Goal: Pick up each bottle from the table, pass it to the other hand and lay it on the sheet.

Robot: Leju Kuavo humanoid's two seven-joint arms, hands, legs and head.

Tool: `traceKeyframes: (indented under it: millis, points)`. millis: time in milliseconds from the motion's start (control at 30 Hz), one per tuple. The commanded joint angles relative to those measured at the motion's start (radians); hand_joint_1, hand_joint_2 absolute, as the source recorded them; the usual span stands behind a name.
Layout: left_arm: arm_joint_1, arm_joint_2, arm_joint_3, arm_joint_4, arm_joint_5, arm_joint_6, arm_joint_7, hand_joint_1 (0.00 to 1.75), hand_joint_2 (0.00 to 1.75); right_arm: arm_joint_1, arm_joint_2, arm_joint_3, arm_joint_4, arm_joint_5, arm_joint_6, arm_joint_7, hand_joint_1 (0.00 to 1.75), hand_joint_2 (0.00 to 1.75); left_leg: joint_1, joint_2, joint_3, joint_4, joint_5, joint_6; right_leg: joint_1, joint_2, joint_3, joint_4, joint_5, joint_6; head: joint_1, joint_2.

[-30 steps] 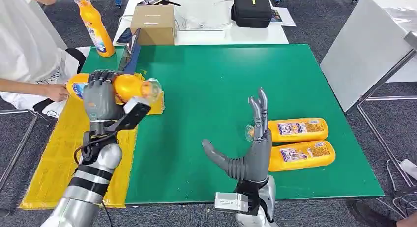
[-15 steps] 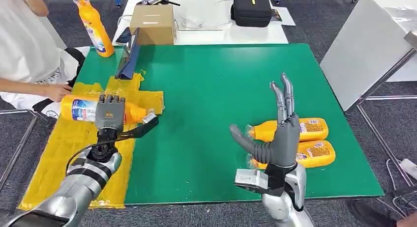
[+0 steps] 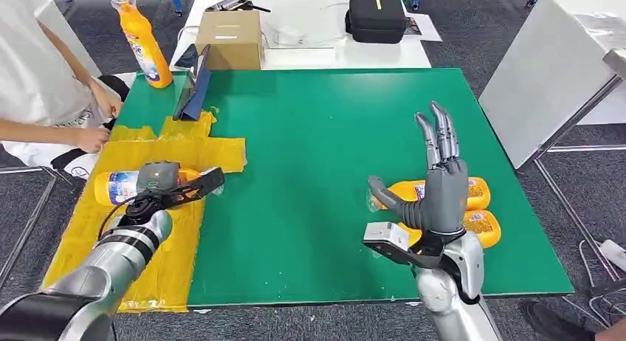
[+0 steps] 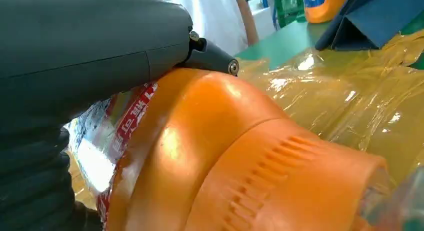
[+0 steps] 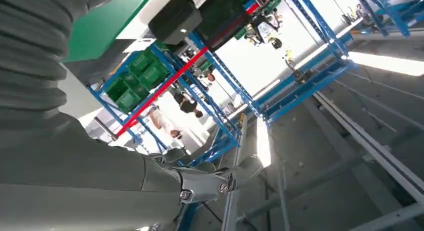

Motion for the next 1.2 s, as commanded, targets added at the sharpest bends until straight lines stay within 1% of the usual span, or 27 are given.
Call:
traceKeyframes:
  millis: [33,67,100,233,367,467,667,767,833,867,900,933,967,1000,1133,1167,1200]
  points:
    - [0.001,-0.02,0.06,0.111,0.004,-0.019,-0.001,1.75,1.75,-0.045,-0.012,-0.015,0.085,-0.001,0.005,0.003,0.0,1.75,-0.001,0.002,0.003,-0.002,0.0,0.001,0.0,0.001,0.003,-0.002,0.0,-0.001,0.0,0.0]
    - [-0.003,-0.027,0.098,0.113,0.047,-0.053,-0.034,1.47,1.75,-0.047,-0.014,-0.014,0.09,0.007,0.007,0.006,0.0,1.75,0.0,0.002,0.003,-0.001,-0.001,0.001,0.0,0.001,0.003,-0.001,0.0,-0.001,0.0,0.0]
    - [-0.007,-0.029,0.116,0.111,0.064,-0.055,-0.051,0.0,1.75,-0.051,-0.018,-0.016,0.098,0.013,0.008,0.012,0.0,1.75,0.0,0.002,0.004,-0.002,0.0,0.001,0.0,0.001,0.004,-0.003,0.0,-0.002,0.0,0.0]
    - [-0.024,-0.039,0.174,0.096,0.124,-0.05,-0.102,0.0,1.75,-0.071,-0.047,-0.031,0.142,0.042,0.041,0.041,0.0,1.75,0.0,0.002,0.003,-0.001,0.0,0.001,0.0,0.001,0.003,-0.001,0.0,-0.001,0.0,0.0]
    - [-0.043,-0.052,0.218,0.07,0.195,-0.071,-0.19,0.0,1.75,-0.12,-0.098,-0.036,0.238,0.081,0.145,0.079,0.0,1.75,0.0,0.0,0.002,0.0,0.0,0.001,0.0,0.0,0.003,-0.001,0.0,-0.001,0.0,0.0]
    - [-0.052,-0.061,0.218,0.046,0.229,-0.093,-0.244,0.0,1.75,-0.154,-0.109,-0.044,0.297,0.082,0.173,0.071,0.0,1.75,0.0,0.0,0.002,0.0,0.001,0.002,0.0,-0.001,0.003,-0.002,0.001,-0.001,0.0,0.0]
    - [-0.041,-0.078,0.197,-0.015,0.304,-0.107,-0.332,0.0,1.75,-0.191,-0.135,-0.03,0.334,0.089,0.226,0.068,0.0,1.75,0.0,-0.003,0.0,0.0,0.001,0.003,0.0,-0.002,0.002,-0.001,0.001,-0.001,0.0,0.0]
    - [-0.012,-0.083,0.162,-0.071,0.375,-0.133,-0.419,0.0,1.75,-0.217,-0.146,-0.028,0.352,0.082,0.245,0.065,0.0,1.75,0.0,-0.004,0.0,0.0,0.001,0.003,0.0,-0.003,0.002,-0.002,0.001,-0.001,0.0,0.0]
    - [0.008,-0.087,0.139,-0.117,0.401,-0.115,-0.457,0.0,1.75,-0.224,-0.157,-0.023,0.358,0.084,0.261,0.068,0.0,1.75,0.0,-0.003,0.0,0.0,0.001,0.003,-0.001,-0.002,0.002,-0.002,0.001,-0.001,0.0,0.0]
    - [0.04,-0.095,0.121,-0.196,0.445,-0.087,-0.507,0.0,1.75,-0.23,-0.17,-0.022,0.364,0.084,0.279,0.073,0.0,1.75,-0.001,-0.003,-0.001,0.0,0.001,0.003,-0.001,-0.002,0.001,-0.001,0.001,0.0,0.0,0.0]
    - [0.07,-0.096,0.095,-0.273,0.46,-0.045,-0.53,0.0,1.75,-0.232,-0.183,-0.021,0.367,0.081,0.3,0.077,0.0,1.75,0.0,-0.002,0.0,0.0,0.001,0.003,0.0,-0.001,0.002,-0.002,0.001,-0.001,0.0,0.0]
    - [0.097,-0.095,0.071,-0.343,0.474,-0.042,-0.521,0.0,1.75,-0.235,-0.19,-0.026,0.372,0.074,0.314,0.076,0.0,1.75,-0.001,-0.003,-0.002,0.0,0.001,0.003,-0.001,-0.002,0.0,-0.001,0.001,0.0,0.0,0.0]
    - [0.149,-0.1,0.058,-0.488,0.54,-0.018,-0.567,0.0,1.75,-0.241,-0.221,-0.023,0.384,0.057,0.358,0.073,0.0,1.75,0.0,-0.003,-0.001,0.0,0.0,0.003,0.0,-0.002,0.001,-0.002,0.0,-0.001,0.0,0.0]
    - [0.166,-0.094,0.043,-0.537,0.548,-0.034,-0.539,0.0,1.75,-0.242,-0.225,-0.03,0.389,0.051,0.363,0.068,0.0,1.75,0.0,-0.004,-0.003,0.001,0.001,0.003,-0.001,-0.003,-0.001,-0.001,0.0,0.0,0.0,0.0]
    - [0.179,-0.084,0.031,-0.571,0.554,-0.048,-0.518,0.0,1.75,-0.242,-0.226,-0.036,0.393,0.047,0.364,0.06,0.0,1.75,-0.001,-0.003,-0.003,0.001,0.0,0.003,-0.001,-0.002,-0.001,-0.001,0.0,-0.001,0.0,0.0]
    - [0.179,-0.084,0.033,-0.57,0.566,-0.035,-0.532,0.0,1.75,-0.243,-0.226,-0.033,0.392,0.048,0.366,0.059,0.0,1.75,-0.001,-0.003,-0.004,0.001,0.0,0.003,-0.001,-0.002,-0.002,-0.001,0.0,0.0,0.0,0.0]
    - [0.191,-0.09,0.039,-0.609,0.604,0.012,-0.598,0.0,1.75,-0.251,-0.244,-0.019,0.402,0.052,0.401,0.071,0.0,1.75,-0.001,-0.003,-0.005,0.001,0.0,0.003,-0.001,-0.001,-0.002,-0.001,0.0,0.0,0.0,0.0]
